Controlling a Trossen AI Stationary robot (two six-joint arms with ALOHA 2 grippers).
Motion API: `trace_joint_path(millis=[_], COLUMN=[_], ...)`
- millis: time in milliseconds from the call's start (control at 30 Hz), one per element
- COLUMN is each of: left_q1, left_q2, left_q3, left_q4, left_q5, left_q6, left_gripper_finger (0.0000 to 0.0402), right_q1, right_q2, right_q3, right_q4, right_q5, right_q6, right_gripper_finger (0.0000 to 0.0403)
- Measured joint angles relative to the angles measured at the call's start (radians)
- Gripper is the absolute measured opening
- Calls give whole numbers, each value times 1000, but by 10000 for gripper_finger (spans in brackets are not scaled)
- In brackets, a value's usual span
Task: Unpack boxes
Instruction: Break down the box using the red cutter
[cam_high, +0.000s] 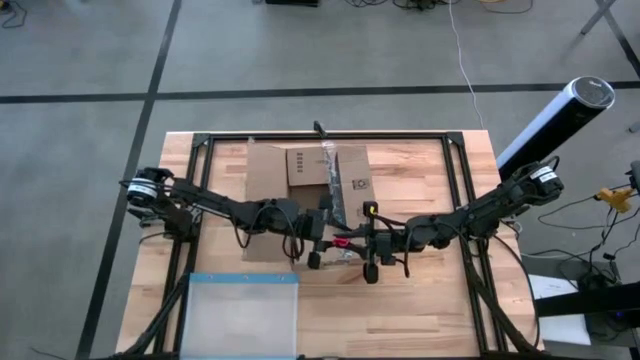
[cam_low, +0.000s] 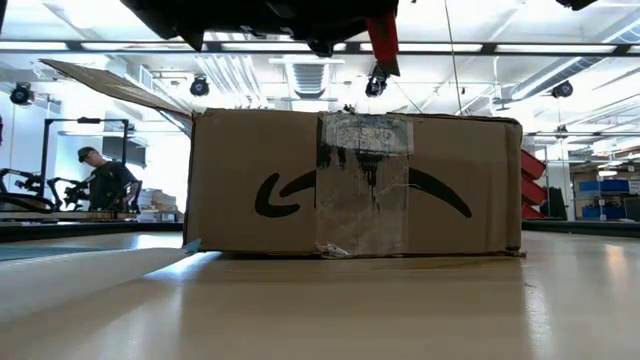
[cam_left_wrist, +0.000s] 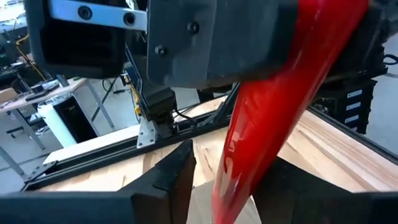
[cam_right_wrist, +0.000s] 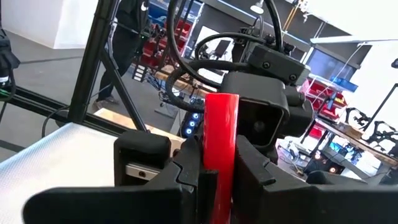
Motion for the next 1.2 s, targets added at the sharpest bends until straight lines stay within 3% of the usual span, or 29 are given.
trace_joint_path(millis=[400, 600, 867, 1200], left_q1=[0, -1, 0, 0], left_q2=[0, 0, -1, -3], left_q3=[0, 0, 0, 1], left_q4=[65, 57, 35, -33], left_q5=[34, 29, 26, 10], left_q6=[-9, 18, 20, 19], left_gripper_finger=[83, 27, 24, 24], right_q1=[-25, -26, -26, 6], right_q2=[-1, -1, -4, -87], right_q3=[0, 0, -1, -1], right_q4=[5, 6, 0, -72], right_q5=[-49, -32, -9, 61], right_q6=[36, 49, 47, 22], right_gripper_finger=[35, 35, 35, 173])
